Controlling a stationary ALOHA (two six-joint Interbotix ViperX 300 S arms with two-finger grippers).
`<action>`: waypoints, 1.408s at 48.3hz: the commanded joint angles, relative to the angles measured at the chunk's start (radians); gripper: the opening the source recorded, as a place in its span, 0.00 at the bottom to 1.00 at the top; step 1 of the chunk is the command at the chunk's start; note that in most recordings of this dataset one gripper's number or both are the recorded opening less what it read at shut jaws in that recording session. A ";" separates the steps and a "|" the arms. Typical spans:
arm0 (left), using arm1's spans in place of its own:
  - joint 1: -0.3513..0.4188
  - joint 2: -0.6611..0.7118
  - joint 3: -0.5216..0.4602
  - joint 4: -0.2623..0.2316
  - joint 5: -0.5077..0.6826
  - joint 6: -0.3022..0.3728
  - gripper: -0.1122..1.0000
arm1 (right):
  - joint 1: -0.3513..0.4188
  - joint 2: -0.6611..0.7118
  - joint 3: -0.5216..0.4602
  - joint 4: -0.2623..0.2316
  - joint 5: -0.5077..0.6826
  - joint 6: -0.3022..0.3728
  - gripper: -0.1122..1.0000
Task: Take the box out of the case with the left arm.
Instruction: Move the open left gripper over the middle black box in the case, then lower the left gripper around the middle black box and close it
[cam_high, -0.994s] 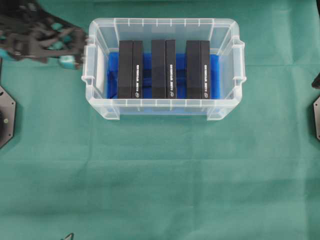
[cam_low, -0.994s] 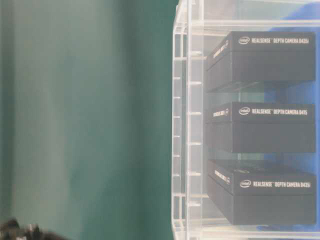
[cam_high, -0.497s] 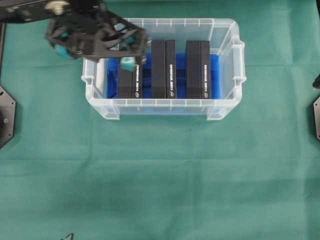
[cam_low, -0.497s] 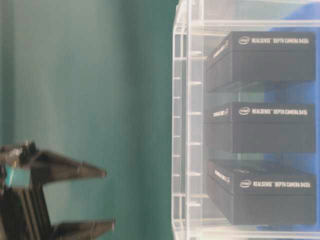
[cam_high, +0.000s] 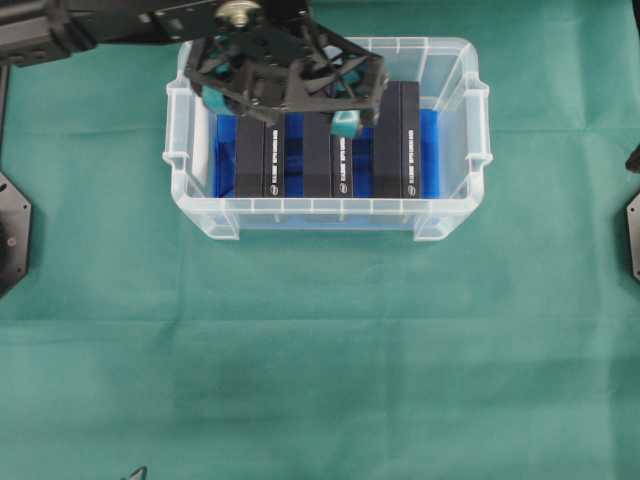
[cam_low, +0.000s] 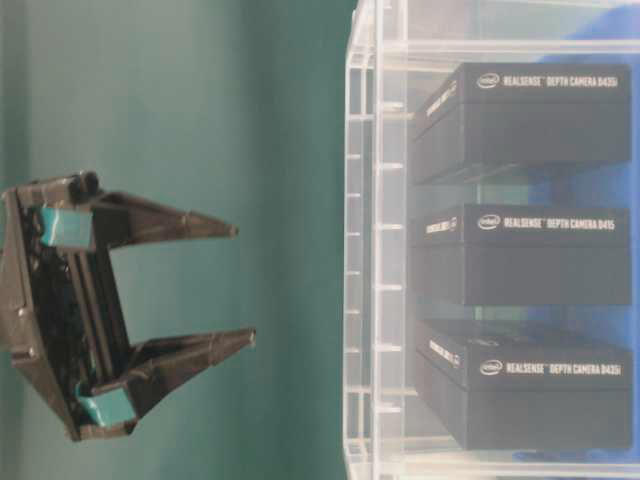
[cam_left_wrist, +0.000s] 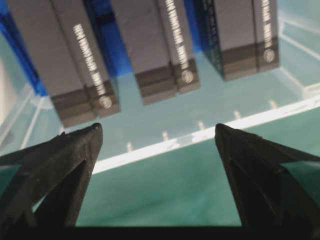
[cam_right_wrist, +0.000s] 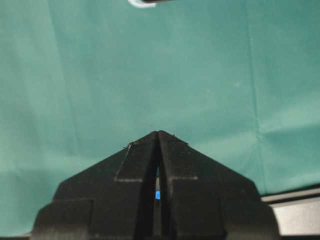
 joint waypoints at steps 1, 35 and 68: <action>-0.002 -0.006 -0.044 -0.003 0.003 0.000 0.98 | -0.002 0.000 -0.015 -0.003 -0.002 0.003 0.10; -0.005 0.029 -0.054 -0.002 -0.005 -0.046 0.98 | -0.002 0.000 -0.014 -0.003 -0.005 0.003 0.10; 0.014 0.037 -0.054 -0.002 -0.011 -0.041 0.98 | -0.002 0.002 -0.009 -0.003 -0.006 0.003 0.10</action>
